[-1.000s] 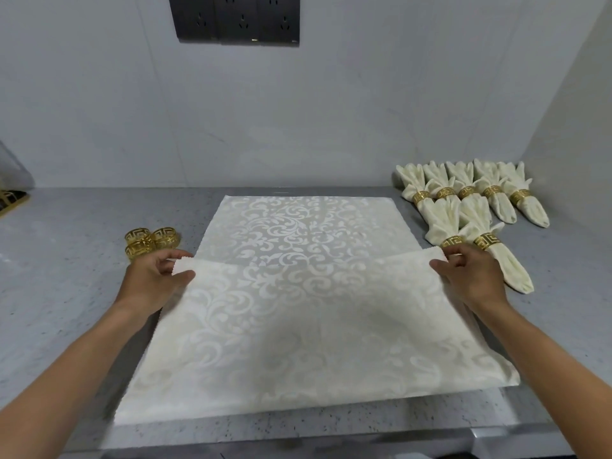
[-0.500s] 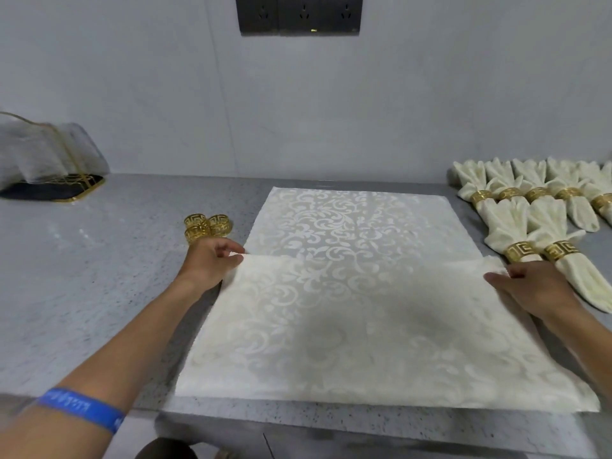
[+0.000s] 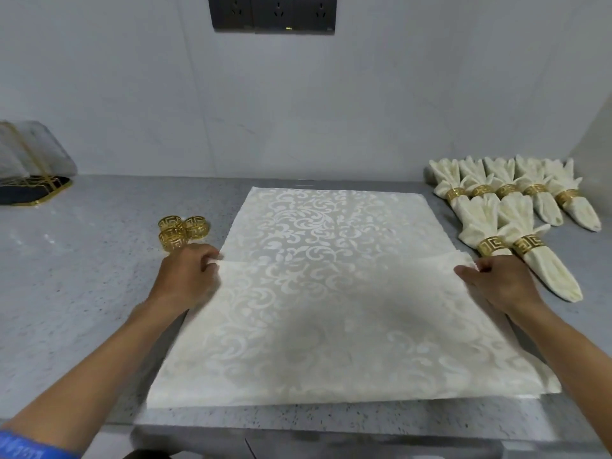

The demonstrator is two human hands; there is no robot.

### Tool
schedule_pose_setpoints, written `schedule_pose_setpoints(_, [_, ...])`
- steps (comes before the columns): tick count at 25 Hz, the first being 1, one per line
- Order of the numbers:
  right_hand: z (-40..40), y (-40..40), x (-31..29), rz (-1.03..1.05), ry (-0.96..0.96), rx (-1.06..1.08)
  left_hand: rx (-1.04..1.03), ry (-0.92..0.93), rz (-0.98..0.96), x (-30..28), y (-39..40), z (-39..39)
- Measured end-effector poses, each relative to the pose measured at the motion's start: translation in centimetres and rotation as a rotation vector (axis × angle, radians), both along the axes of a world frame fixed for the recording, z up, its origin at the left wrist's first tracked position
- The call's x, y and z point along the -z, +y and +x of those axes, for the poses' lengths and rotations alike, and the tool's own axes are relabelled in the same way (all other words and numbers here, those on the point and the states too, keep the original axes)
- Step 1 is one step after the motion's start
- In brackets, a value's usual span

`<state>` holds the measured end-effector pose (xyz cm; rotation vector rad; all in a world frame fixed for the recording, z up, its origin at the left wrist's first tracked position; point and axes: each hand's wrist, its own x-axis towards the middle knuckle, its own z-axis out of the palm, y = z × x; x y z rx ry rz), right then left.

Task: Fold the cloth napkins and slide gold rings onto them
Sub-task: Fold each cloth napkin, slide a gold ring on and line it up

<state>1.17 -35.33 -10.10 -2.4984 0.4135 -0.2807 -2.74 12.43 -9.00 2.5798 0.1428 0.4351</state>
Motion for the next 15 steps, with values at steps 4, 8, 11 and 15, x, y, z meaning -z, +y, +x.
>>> schedule_pose_setpoints(4, [-5.8,4.5,-1.8,-0.234,-0.239,0.013,0.337,0.029,0.145,0.0,-8.2,-9.2])
schedule_pose_setpoints(8, [-16.0,17.5,1.2,-0.142,-0.198,-0.459,0.342,0.204,0.193,4.7,-13.9,-13.3])
schedule_pose_setpoints(11, [-17.2,19.3,4.8,-0.352,-0.011,-0.542,0.276,0.178,0.315,6.2,-12.2,-13.4])
schedule_pose_setpoints(15, [-16.4,7.1,4.5,-0.466,0.169,-0.311,0.098,0.270,0.323,6.2,-6.2,-14.4])
